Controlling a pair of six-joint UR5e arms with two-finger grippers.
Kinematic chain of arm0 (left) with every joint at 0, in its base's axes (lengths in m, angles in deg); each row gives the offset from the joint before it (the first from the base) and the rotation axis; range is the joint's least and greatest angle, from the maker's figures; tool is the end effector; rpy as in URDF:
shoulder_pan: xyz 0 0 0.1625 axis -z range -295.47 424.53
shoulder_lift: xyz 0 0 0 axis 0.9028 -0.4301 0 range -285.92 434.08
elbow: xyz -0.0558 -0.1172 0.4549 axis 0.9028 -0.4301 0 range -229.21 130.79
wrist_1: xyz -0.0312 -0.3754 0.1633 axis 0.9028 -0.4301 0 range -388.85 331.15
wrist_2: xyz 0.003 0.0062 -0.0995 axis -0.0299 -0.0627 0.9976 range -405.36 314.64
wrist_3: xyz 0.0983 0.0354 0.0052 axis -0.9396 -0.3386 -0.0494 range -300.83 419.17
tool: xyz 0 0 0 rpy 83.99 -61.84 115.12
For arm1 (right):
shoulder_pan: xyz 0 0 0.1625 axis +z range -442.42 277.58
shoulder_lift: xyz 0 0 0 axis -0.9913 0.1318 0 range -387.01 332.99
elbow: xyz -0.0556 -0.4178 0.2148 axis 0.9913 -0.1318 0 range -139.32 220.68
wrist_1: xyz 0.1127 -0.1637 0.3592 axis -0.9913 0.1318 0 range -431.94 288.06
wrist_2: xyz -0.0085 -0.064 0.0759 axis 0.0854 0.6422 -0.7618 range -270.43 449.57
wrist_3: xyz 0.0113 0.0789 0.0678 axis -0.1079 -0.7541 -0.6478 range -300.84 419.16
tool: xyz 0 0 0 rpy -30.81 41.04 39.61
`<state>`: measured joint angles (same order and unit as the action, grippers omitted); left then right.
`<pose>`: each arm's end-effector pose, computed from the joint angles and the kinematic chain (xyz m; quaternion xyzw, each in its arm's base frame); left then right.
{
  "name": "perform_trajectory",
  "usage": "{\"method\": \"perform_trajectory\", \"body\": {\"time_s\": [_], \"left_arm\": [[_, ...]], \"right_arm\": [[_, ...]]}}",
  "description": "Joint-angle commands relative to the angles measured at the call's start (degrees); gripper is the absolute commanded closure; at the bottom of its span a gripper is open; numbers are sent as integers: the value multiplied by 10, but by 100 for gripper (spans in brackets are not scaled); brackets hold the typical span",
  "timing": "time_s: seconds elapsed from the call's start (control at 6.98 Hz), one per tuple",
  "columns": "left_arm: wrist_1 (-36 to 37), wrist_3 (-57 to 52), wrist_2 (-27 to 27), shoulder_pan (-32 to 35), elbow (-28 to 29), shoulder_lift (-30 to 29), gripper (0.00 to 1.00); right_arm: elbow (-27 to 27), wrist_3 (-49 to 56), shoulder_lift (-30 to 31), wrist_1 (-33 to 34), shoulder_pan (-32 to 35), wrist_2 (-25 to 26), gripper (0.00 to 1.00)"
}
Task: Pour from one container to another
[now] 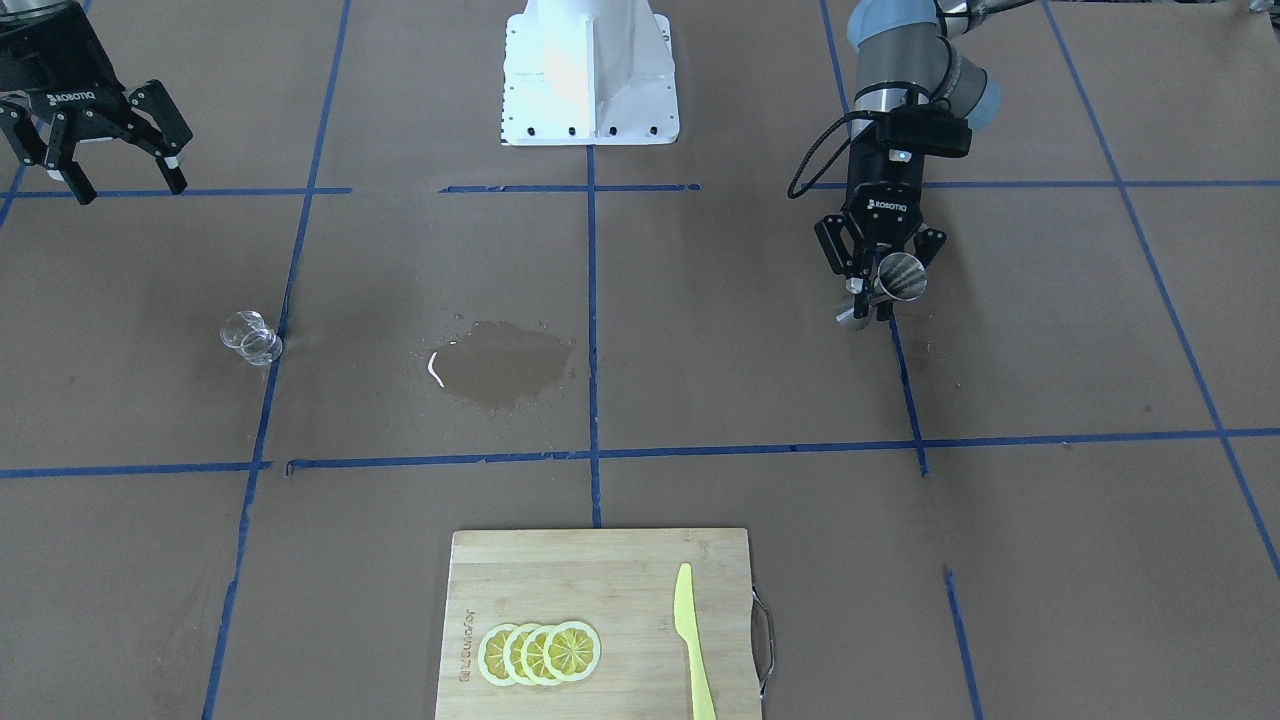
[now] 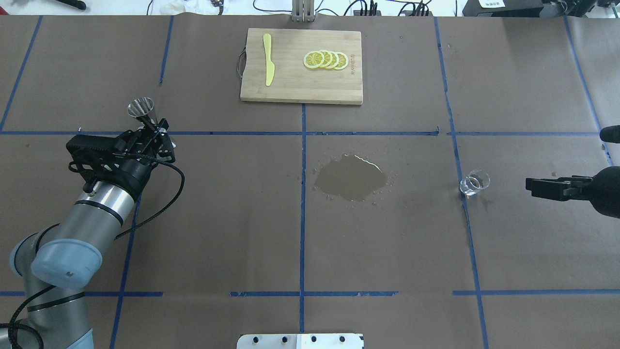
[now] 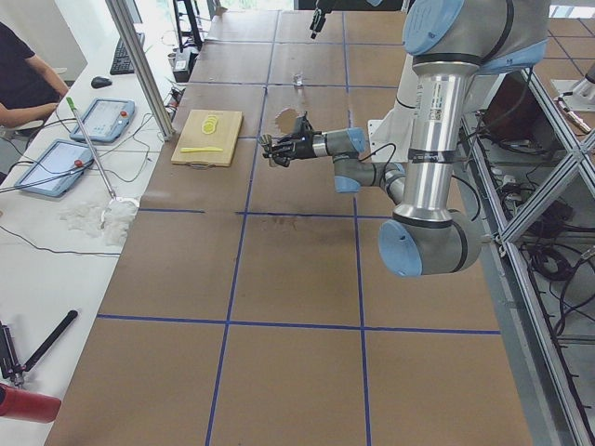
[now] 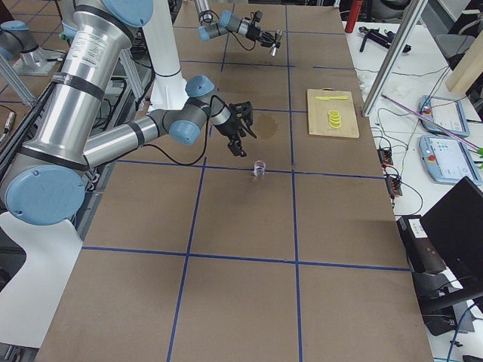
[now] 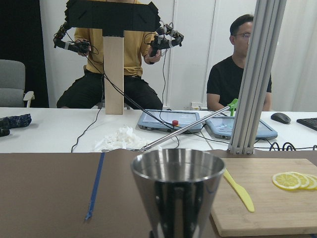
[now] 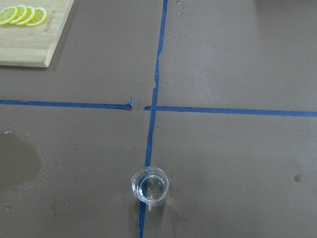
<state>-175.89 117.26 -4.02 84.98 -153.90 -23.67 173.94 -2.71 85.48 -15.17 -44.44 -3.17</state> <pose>0.4026 -0.3763 0.3976 0.5413 0.3830 -0.1921 0.7235 -0.1774 -0.3013 0.4427 0.2298 -0.3920 0.0657 0.8884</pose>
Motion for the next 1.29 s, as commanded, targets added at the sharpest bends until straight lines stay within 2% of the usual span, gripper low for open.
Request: {"method": "perform_trajectory", "body": {"time_s": [0.0, 0.14, 0.43, 0.57, 0.72, 0.86, 1.15], "left_arm": [[2, -26, 34, 1, -2, -37, 100], [3, -65, 32, 5, -2, -45, 100], [2, -69, 33, 6, -2, -45, 100], [2, -69, 33, 6, -6, -45, 100], [1, -69, 33, 6, -6, -45, 100], [1, -69, 33, 6, -6, -45, 100], [1, -69, 33, 6, -6, -45, 100]], "right_arm": [[-7, -16, -11, -12, -58, 89, 0], [-31, -31, -14, -40, -62, 93, 0], [-85, -55, -16, -150, -96, 159, 0], [-100, -48, -16, -153, -128, 218, 0], [-127, -48, -17, -153, -177, 302, 0], [-144, -54, -18, -151, -212, 353, 0], [-167, -62, -22, -156, -223, 374, 0]]}}
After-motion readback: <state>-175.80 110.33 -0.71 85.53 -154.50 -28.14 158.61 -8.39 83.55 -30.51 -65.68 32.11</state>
